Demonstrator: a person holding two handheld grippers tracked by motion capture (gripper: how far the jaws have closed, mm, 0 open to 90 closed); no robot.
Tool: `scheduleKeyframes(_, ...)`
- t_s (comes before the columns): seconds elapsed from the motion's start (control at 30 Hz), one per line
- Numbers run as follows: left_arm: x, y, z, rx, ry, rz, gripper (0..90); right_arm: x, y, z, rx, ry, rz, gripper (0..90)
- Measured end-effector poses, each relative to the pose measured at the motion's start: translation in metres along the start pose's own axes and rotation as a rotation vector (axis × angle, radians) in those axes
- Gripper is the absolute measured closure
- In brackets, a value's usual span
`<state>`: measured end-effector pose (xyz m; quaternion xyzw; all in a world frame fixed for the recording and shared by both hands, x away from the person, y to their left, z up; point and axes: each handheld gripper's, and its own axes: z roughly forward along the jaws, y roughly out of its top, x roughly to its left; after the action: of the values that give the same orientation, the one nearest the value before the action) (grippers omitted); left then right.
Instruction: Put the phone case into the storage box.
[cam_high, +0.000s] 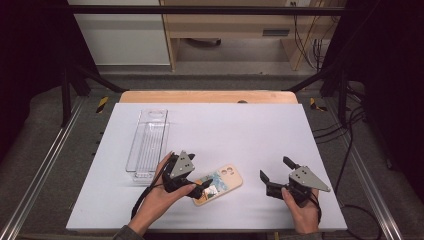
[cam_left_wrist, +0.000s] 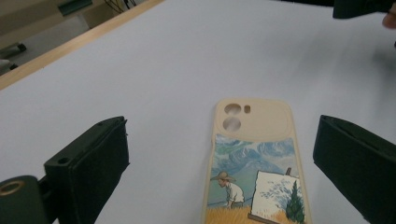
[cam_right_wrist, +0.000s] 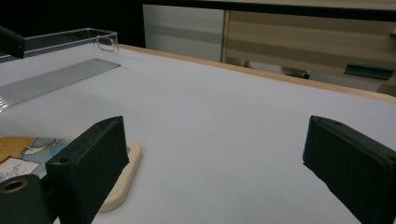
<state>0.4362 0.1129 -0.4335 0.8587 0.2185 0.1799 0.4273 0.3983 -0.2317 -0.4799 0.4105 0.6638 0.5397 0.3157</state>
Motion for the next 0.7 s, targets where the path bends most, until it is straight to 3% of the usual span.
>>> scheduleKeyframes(0.07,-0.002,0.0,0.006,0.077,-0.027,0.031,3.2,0.001,0.001,0.001,-0.006,0.007,0.0,6.2)
scheduleKeyframes(0.1,-0.002,0.0,0.006,0.077,-0.027,0.031,3.2,0.001,0.001,0.001,-0.006,0.007,0.0,6.2)
scheduleKeyframes(0.13,-0.003,0.0,0.01,0.13,-0.036,0.052,3.2,0.001,0.001,0.001,-0.004,0.01,-0.003,6.2)
scheduleKeyframes(0.27,-0.005,0.0,0.016,0.185,-0.049,0.076,3.3,0.002,0.001,0.002,0.0,0.016,-0.005,6.1)
scheduleKeyframes(0.33,-0.007,0.0,0.023,0.238,-0.09,0.077,3.4,0.002,0.001,0.002,0.0,0.019,-0.004,6.1)
scheduleKeyframes(0.43,-0.009,-0.004,0.031,0.279,-0.092,0.088,3.5,0.002,0.001,0.002,0.0,0.021,-0.002,6.1)
scheduleKeyframes(0.53,-0.01,-0.009,0.037,0.294,-0.108,0.062,3.8,0.002,0.001,0.001,0.0,0.024,0.002,6.0)
scheduleKeyframes(0.7,-0.011,-0.014,0.045,0.338,-0.122,0.07,3.8,0.001,0.0,0.002,0.004,0.027,0.003,5.9)
